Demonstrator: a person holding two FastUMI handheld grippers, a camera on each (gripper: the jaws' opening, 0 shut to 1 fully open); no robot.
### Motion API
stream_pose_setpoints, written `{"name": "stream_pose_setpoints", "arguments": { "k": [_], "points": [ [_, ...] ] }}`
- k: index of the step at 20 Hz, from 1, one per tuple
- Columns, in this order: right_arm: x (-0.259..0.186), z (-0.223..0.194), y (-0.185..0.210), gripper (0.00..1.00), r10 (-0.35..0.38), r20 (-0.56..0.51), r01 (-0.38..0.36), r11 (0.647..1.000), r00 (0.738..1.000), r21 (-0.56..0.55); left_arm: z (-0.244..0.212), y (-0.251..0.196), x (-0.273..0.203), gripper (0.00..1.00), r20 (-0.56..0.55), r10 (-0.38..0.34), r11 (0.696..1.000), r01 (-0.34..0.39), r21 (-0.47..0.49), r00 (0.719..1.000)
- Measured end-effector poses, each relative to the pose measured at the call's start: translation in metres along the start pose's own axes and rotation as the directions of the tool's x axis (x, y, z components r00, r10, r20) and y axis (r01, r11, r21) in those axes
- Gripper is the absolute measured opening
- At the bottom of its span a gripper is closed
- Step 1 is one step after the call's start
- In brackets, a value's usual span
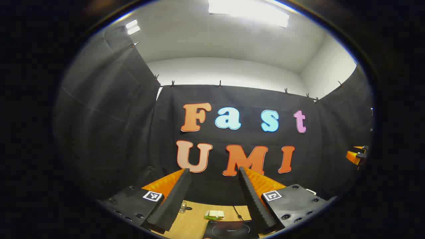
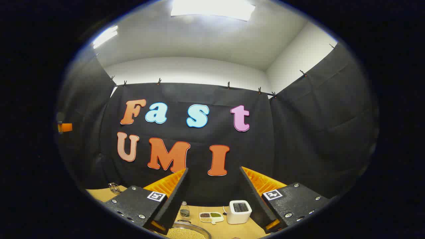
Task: First push the handle of the pot to place it horizontally, then grasp the pot with both hands and set it on the induction cooktop.
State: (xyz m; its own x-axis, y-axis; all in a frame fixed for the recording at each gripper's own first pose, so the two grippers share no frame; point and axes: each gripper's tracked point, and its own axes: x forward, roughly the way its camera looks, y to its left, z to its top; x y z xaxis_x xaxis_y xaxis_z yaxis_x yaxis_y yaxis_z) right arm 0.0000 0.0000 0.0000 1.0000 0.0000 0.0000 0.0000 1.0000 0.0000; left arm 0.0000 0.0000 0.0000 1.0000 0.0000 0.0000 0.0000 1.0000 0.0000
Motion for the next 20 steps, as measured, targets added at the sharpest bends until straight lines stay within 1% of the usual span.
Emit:
{"name": "stream_pose_setpoints", "arguments": {
  "k": [1, 2, 5, 6, 7, 8, 13, 17, 20],
  "points": [
    [0.0, -0.002, 0.001, 0.95, -0.003, -0.006, 0.003, 1.0, 1.0, 0.001, -0.002, -0.001, 0.0, 0.94, -0.006, -0.003, 1.0, 0.003, 0.003, 1.0],
    [-0.002, -0.003, 0.002, 0.91, -0.006, -0.013, 0.006, 1.0, 1.0, 0.003, -0.005, -0.003, 0.003, 0.94, -0.015, -0.007, 1.0, 0.007, 0.009, 1.0],
    [-0.003, -0.007, 0.014, 0.91, 0.03, -0.024, -0.03, 1.0, 0.999, 0.008, -0.019, -0.011, 0.007, 0.94, -0.056, -0.014, 0.999, 0.016, 0.034, 0.998],
    [-0.005, -0.009, 0.014, 0.95, 0.03, -0.03, -0.03, 1.0, 0.999, 0.004, -0.023, -0.014, 0.009, 0.94, -0.069, -0.021, 0.999, 0.024, 0.037, 0.997],
    [-0.005, -0.01, 0.015, 0.95, 0.032, -0.033, -0.032, 0.999, 0.999, -0.002, -0.026, -0.018, 0.011, 0.94, -0.081, -0.029, 0.999, 0.032, 0.041, 0.996],
    [-0.007, -0.011, 0.017, 0.91, 0.036, -0.036, -0.036, 0.999, 0.999, -0.009, -0.03, -0.021, 0.013, 0.94, -0.094, -0.034, 0.998, 0.038, 0.048, 0.995],
    [-0.009, -0.02, 0.027, 0.91, 0.071, -0.055, -0.072, 0.997, 0.996, -0.027, -0.045, -0.031, 0.021, 0.94, -0.128, -0.039, 0.997, 0.048, 0.067, 0.991],
    [-0.008, -0.027, 0.026, 0.91, 0.073, -0.073, -0.076, 0.997, 0.995, -0.03, -0.058, -0.034, 0.025, 0.94, -0.156, -0.028, 0.996, 0.041, 0.081, 0.987],
    [-0.007, -0.031, 0.026, 0.91, 0.079, -0.089, -0.081, 0.997, 0.993, -0.009, -0.062, -0.034, 0.03, 0.94, -0.164, -0.024, 0.996, 0.037, 0.075, 0.986]
  ]
}}
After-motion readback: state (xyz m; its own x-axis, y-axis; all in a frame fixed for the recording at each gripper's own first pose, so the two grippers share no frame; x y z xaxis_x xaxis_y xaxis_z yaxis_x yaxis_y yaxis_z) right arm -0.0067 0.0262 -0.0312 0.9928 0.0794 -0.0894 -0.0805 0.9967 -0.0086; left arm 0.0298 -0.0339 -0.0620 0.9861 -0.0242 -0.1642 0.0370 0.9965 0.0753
